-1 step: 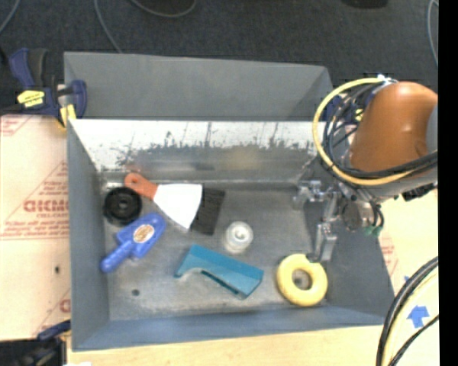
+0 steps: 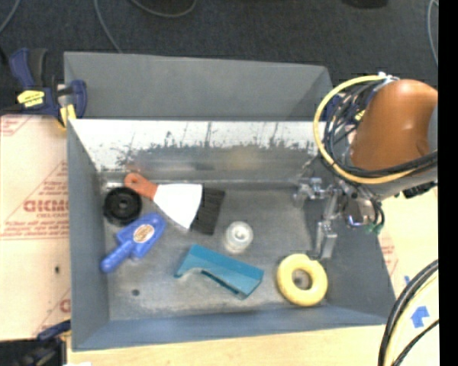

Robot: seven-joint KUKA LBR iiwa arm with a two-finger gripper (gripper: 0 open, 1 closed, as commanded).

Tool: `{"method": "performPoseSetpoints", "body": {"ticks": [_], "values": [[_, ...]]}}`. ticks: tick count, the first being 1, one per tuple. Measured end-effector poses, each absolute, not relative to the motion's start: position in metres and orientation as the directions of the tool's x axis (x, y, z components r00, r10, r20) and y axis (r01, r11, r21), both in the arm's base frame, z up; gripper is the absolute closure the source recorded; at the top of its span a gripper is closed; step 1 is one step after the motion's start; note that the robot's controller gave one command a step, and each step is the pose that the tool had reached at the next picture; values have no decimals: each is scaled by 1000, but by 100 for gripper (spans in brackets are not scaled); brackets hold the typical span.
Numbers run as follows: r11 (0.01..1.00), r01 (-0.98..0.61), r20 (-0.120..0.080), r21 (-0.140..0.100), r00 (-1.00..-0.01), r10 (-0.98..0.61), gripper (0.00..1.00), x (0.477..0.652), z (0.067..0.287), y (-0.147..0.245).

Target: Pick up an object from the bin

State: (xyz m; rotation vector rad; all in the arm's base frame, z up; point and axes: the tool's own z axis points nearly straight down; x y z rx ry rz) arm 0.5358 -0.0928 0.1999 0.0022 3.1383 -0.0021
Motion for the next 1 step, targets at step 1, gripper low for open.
{"method": "performPoseSetpoints", "body": {"ticks": [1], "values": [[999,-47,-9,-2,-999,-47,0,533,187,-97]]}}
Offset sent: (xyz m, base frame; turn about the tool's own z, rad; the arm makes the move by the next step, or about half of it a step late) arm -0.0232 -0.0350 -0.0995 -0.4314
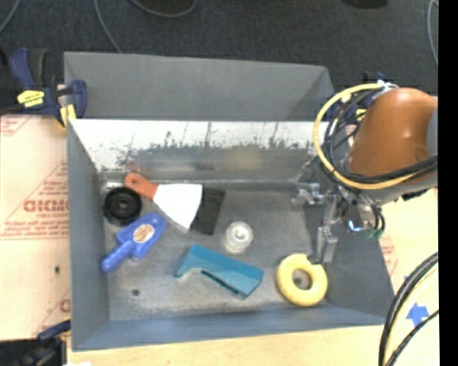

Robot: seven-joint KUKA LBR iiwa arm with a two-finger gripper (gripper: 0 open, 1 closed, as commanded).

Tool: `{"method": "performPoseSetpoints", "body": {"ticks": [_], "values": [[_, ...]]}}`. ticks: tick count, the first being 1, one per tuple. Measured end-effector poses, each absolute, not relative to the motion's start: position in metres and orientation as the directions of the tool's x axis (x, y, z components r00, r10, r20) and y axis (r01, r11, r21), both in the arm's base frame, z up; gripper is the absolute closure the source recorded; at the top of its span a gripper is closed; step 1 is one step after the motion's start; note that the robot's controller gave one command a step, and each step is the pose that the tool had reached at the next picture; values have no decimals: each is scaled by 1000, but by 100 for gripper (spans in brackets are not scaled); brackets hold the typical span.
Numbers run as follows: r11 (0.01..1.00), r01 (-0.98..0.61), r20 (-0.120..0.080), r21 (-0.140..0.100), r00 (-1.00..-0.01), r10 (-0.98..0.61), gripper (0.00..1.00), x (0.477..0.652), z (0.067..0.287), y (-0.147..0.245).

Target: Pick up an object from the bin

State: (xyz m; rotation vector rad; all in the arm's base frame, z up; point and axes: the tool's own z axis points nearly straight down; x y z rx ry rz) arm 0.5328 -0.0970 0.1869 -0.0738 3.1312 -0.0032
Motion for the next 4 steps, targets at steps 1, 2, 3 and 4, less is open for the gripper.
{"method": "performPoseSetpoints", "body": {"ticks": [1,2,3,4], "values": [[954,-300,-6,-4,-954,-300,0,522,138,-114],[898,-440,-9,-9,-898,-441,0,525,96,-100],[786,-618,-7,-9,-786,-618,100,514,71,-114],[786,-619,-7,-9,-785,-619,100,514,71,-114]]}}
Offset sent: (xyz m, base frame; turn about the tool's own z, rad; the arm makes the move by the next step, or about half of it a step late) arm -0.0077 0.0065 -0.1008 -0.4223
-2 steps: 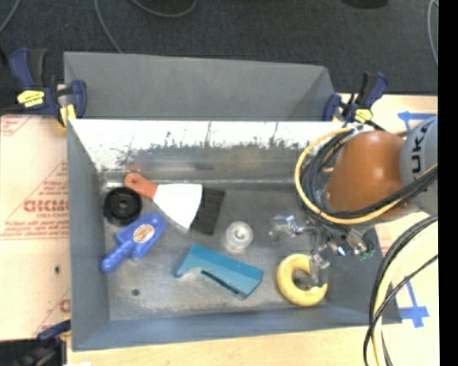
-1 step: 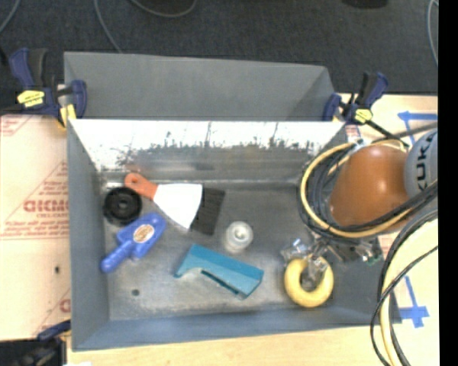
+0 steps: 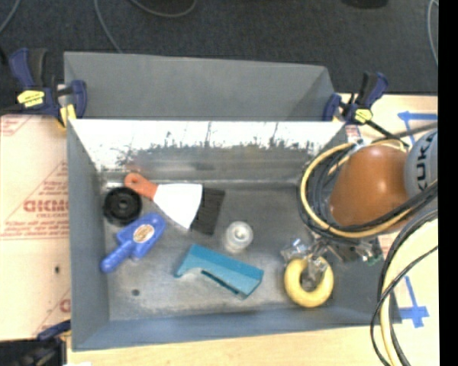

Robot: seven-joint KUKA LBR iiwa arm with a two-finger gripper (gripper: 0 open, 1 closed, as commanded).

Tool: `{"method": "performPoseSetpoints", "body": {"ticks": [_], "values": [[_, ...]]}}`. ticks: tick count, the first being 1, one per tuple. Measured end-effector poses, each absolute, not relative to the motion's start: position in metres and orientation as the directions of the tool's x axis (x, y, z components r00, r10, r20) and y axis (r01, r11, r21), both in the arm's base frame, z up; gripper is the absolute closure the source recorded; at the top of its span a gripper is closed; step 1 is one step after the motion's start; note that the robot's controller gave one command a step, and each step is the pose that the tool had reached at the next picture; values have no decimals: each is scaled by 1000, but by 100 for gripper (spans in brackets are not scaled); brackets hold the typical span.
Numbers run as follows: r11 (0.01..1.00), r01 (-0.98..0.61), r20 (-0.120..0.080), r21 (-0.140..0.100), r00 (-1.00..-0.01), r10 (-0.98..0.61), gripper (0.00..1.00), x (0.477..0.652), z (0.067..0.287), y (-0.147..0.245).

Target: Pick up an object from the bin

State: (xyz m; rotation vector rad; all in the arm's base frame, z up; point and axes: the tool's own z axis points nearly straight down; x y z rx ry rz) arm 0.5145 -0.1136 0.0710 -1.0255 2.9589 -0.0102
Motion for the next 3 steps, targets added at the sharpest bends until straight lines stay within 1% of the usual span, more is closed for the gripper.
{"method": "performPoseSetpoints", "body": {"ticks": [1,2,3], "values": [[777,-630,-13,-12,-777,-630,100,511,72,-119],[770,-638,-12,-12,-770,-638,100,515,72,-119],[756,-655,-7,-5,-756,-655,100,514,112,-118]]}}
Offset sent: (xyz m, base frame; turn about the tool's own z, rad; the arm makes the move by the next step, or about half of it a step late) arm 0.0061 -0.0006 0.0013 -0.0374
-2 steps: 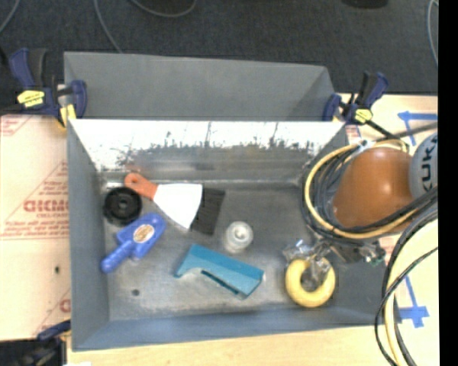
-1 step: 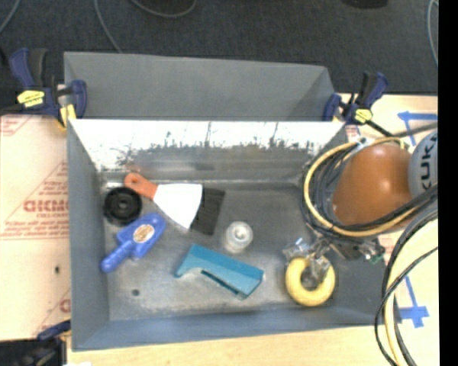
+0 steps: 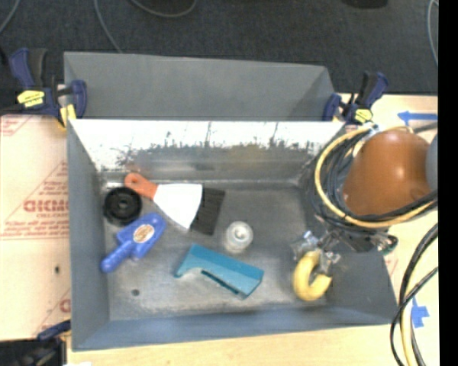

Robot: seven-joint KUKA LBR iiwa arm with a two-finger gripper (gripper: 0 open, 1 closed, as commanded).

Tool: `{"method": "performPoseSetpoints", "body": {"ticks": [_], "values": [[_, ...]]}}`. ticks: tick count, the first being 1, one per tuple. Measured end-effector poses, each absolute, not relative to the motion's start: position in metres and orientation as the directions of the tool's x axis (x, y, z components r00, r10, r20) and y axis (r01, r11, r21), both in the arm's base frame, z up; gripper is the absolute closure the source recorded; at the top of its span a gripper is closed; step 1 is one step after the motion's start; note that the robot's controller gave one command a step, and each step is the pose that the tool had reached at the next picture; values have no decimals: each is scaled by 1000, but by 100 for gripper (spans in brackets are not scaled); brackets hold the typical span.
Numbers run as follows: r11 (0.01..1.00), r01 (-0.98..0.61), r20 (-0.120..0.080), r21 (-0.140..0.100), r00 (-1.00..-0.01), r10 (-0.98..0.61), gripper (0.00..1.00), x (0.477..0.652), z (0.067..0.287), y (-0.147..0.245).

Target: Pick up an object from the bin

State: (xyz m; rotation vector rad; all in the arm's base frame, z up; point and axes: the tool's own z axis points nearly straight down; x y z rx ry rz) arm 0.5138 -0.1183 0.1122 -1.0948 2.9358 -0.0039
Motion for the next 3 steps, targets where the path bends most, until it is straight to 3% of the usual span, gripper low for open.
{"method": "performPoseSetpoints", "body": {"ticks": [1,2,3], "values": [[762,-648,-19,-22,-761,-648,100,524,138,-122],[764,-645,-6,-1,-764,-645,100,519,164,-123],[759,-651,-18,-18,-759,-651,100,519,227,-139]]}}
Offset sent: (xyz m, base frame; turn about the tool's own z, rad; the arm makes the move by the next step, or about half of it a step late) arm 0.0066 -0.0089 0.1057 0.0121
